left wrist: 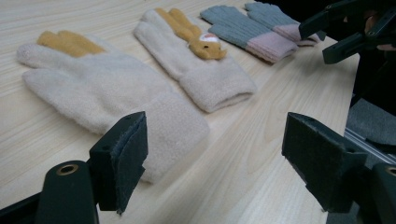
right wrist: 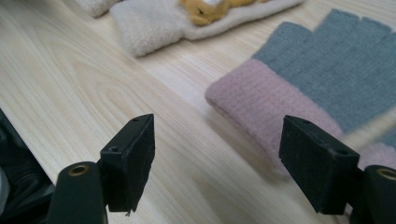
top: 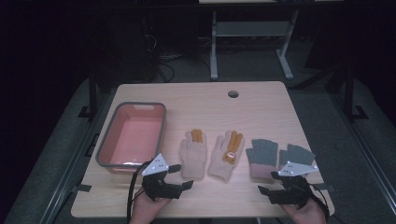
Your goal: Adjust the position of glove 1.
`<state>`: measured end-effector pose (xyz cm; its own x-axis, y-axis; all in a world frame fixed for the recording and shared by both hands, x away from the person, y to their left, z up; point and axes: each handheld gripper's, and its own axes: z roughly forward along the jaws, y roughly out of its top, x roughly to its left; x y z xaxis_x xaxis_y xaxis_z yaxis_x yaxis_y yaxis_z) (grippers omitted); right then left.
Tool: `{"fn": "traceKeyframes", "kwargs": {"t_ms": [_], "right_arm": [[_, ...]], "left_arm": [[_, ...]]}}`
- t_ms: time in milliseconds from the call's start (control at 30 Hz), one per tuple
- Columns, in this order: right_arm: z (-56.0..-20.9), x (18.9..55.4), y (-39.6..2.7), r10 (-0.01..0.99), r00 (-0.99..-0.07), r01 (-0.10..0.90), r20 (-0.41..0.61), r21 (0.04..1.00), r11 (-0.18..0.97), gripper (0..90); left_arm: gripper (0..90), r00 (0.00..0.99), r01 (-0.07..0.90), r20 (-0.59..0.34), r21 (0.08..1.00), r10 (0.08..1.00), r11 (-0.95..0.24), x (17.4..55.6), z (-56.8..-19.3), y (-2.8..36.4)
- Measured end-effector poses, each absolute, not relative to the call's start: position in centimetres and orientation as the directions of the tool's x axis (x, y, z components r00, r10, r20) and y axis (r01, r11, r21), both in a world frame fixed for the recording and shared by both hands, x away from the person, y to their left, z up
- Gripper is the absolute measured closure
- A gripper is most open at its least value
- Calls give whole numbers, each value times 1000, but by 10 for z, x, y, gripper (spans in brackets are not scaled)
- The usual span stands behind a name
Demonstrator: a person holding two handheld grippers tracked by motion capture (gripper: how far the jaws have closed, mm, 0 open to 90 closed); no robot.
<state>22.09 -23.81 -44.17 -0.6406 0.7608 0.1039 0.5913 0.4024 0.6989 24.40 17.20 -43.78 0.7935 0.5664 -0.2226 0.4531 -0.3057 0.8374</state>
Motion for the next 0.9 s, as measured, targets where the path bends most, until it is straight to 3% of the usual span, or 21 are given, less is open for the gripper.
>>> {"fn": "traceKeyframes", "kwargs": {"t_ms": [433,900], "right_arm": [[-434,228,-220,719,-689,570,92,682,459,245],[-413,266,-191,656,-749,555,96,632,541,247]], "left_arm": [[223,796,442,-208,842,568,-311,242,-437,172],[224,803,415,-169,847,571,-333,240,-436,171]]}}
